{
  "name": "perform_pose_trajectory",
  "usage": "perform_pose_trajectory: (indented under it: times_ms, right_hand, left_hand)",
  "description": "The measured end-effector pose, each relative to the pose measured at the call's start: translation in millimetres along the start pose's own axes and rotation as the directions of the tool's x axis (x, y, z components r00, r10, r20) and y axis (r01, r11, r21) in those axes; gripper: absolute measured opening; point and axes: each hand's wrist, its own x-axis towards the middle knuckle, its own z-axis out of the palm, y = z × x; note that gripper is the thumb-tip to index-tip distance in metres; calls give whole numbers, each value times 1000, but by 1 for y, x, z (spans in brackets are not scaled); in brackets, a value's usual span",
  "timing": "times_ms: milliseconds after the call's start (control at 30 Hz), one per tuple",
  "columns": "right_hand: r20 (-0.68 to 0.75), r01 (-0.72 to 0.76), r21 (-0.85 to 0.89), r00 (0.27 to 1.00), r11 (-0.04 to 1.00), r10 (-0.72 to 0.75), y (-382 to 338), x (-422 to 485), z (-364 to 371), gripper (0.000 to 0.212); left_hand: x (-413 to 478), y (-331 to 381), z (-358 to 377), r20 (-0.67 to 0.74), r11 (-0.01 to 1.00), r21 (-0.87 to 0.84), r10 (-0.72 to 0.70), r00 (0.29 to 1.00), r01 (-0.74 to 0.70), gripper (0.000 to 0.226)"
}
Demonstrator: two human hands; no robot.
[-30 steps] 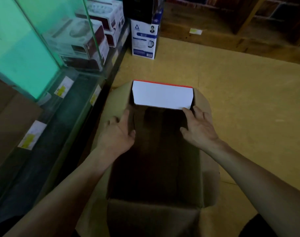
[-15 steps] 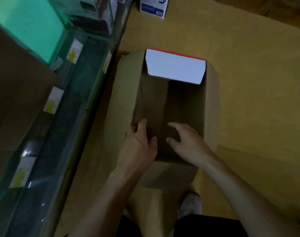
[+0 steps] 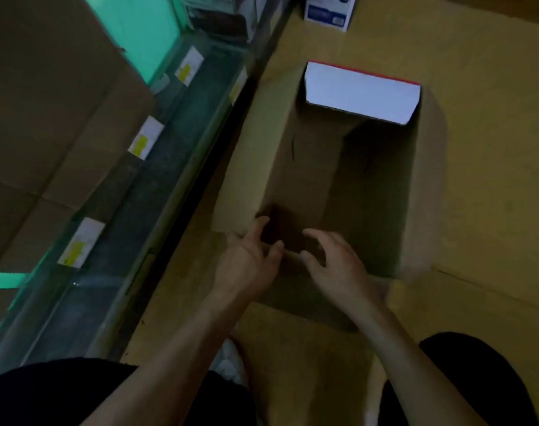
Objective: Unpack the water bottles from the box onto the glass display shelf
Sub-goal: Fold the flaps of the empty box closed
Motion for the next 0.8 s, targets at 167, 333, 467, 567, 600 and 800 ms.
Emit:
perform_pose_trajectory:
  times_ms: [167, 333, 467, 567, 600, 800]
  right_hand:
    - [40, 152, -41, 988, 988, -150, 11, -1, 0, 47]
    - [151, 348, -164, 934, 923, -325, 21, -15, -6, 57]
    - [231, 402, -209, 906, 892, -354, 19, -30, -15, 65]
    - [288, 405, -198, 894, 893, -342, 9, -37, -28, 71]
    - [304, 412, -212, 890, 886, -341, 6, -39, -32, 73]
    - [363, 444, -285, 870, 850, -333, -18, -49, -63, 69]
  left_hand:
    - [-6, 1, 22, 20, 994, -105, -34, 999, 36, 56]
    - [-18, 7, 10, -35, 983, -170, -74, 997, 67, 53]
    - [-28, 13, -8, -74, 953, -279, -141, 987, 115, 40]
    - [-33, 16, -18, -95, 948, -311, -95, 991, 61, 39]
    - [-33, 18, -20, -108, 946, -322, -80, 991, 41, 39]
    - [-41, 31, -26, -199, 930, -366, -44, 979, -33, 27]
